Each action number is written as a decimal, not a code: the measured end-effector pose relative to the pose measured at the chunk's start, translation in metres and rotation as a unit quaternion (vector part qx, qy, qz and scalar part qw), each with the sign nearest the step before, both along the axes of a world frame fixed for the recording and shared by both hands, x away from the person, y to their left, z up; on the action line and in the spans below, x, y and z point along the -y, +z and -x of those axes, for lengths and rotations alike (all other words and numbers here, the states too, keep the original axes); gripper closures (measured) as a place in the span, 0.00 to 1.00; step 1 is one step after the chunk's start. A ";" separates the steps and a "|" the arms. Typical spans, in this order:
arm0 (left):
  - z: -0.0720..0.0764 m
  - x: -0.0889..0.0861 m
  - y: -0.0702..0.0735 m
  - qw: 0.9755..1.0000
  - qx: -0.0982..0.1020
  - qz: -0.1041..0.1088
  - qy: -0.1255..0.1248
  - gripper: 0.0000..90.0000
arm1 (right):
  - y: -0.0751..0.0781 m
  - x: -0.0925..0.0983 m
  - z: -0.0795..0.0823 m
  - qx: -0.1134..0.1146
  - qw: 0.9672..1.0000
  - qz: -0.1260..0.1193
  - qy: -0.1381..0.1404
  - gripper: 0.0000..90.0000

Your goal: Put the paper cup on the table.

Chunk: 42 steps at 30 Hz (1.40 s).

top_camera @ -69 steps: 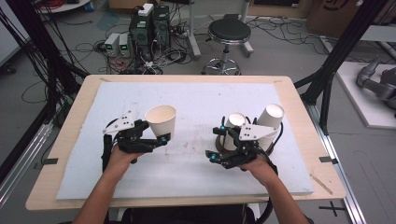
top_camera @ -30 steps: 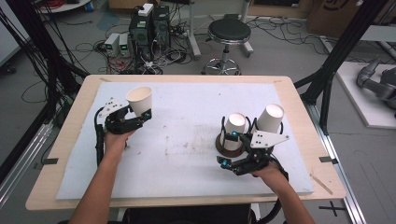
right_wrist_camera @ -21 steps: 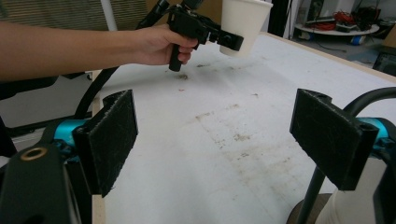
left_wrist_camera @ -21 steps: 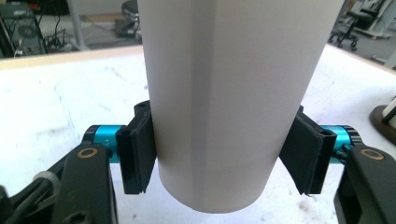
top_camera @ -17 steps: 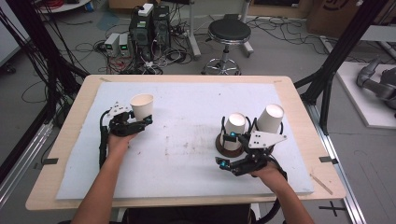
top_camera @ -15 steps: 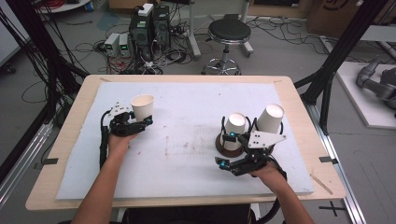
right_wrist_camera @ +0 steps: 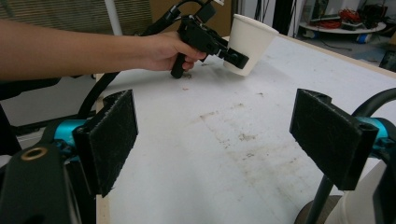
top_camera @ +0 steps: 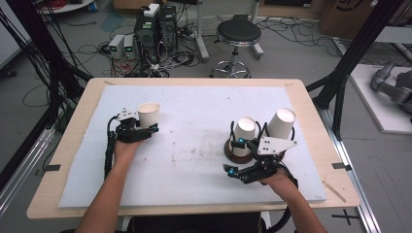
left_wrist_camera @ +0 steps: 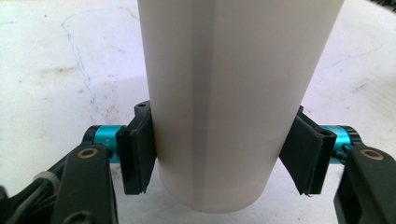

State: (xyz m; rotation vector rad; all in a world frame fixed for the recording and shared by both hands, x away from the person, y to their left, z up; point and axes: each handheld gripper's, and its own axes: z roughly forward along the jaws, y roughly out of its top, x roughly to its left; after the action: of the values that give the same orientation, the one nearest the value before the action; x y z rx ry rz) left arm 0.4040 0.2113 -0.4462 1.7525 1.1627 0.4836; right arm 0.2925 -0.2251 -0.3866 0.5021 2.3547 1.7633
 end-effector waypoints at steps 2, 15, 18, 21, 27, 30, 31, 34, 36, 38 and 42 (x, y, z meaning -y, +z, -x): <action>0.000 0.002 0.000 1.000 -0.003 -0.008 -0.001 0.39 | 0.000 0.000 0.000 0.001 1.000 -0.001 -0.001 0.17; 0.001 0.007 0.000 0.999 -0.019 -0.046 -0.011 0.38 | -0.001 -0.001 -0.001 0.000 1.000 0.000 0.004 0.17; 0.003 0.007 0.000 0.998 -0.022 -0.053 -0.013 0.37 | -0.001 -0.002 -0.001 -0.001 1.000 0.001 0.002 0.17; 0.005 0.006 0.000 0.998 -0.023 -0.059 -0.013 0.36 | -0.001 -0.002 -0.002 -0.002 1.000 0.001 0.002 0.17; 0.007 0.009 0.000 0.997 -0.025 -0.074 -0.013 0.35 | -0.002 -0.002 -0.002 -0.002 1.000 0.001 0.000 0.17; 0.008 0.010 0.000 0.996 -0.026 -0.084 -0.013 0.34 | -0.002 -0.001 -0.002 -0.003 1.000 0.000 -0.002 0.17; 0.008 0.010 0.000 0.996 -0.025 -0.086 -0.014 0.34 | -0.002 -0.001 -0.002 -0.004 1.000 -0.001 -0.002 0.17; 0.009 0.010 0.000 0.996 -0.029 -0.087 -0.016 0.31 | -0.002 0.000 -0.002 -0.003 1.000 0.000 -0.003 0.17; 0.010 0.010 0.000 0.996 -0.034 -0.086 -0.016 0.29 | -0.002 0.000 -0.002 -0.006 1.000 0.000 -0.002 0.17; 0.012 0.009 -0.001 0.995 -0.034 -0.088 -0.014 0.28 | -0.002 0.000 -0.002 -0.004 1.000 0.001 -0.001 0.17; 0.020 0.006 0.000 0.996 -0.025 -0.088 -0.012 0.28 | -0.002 0.000 -0.002 -0.004 1.000 0.000 -0.001 0.17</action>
State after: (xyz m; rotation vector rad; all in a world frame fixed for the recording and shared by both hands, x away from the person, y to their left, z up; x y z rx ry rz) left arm 0.3840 0.2048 -0.4463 1.9373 1.1619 0.5451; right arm 0.2945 -0.2253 -0.3884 0.5126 2.3596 1.7628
